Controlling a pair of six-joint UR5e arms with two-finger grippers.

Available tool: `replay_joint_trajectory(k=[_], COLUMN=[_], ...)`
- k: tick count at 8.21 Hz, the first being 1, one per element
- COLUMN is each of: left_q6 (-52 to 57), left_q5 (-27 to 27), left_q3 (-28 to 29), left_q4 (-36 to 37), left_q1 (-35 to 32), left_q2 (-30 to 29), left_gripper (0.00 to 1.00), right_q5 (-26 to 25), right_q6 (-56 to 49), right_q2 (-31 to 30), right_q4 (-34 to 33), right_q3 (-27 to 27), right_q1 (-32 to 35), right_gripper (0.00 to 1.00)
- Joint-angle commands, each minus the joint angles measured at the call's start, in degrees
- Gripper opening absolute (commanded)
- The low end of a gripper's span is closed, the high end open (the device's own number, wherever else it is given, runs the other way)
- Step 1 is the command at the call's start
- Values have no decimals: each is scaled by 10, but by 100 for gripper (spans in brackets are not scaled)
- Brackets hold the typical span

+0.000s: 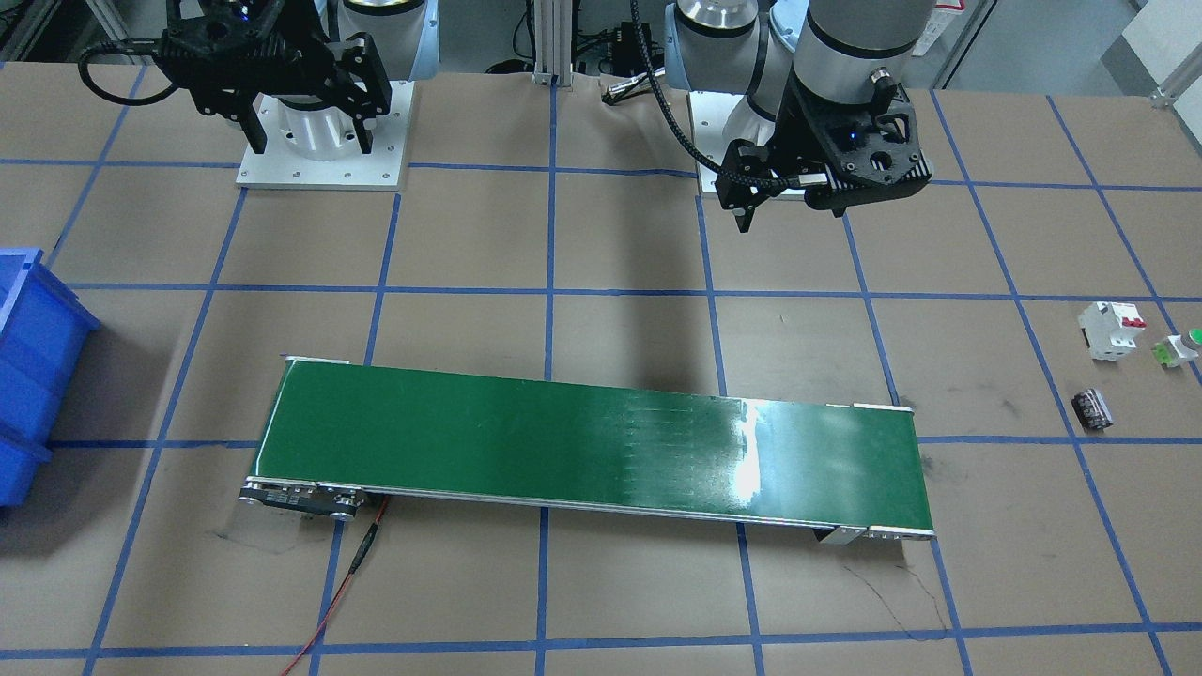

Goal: Move capacitor from left to right
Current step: 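Lift the left gripper away from the green belt, holding the brown capacitor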

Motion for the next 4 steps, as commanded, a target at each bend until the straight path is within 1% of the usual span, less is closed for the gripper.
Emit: replay_joint_trajectory(k=[1, 3, 4], left_q6=[0, 7, 48], left_q5=[0, 2, 9], left_q3=[1, 1, 2], left_q4=[0, 0, -2], left_q1=[-2, 5, 14], left_q2=[5, 2, 2], left_gripper=[100, 100, 100], right_q5=[1, 1, 3], right_q6=[-2, -2, -2], right_q2=[1, 0, 1], right_q4=[0, 0, 0], right_q3=[0, 0, 0], right_q1=[0, 0, 0], right_gripper=[100, 100, 100])
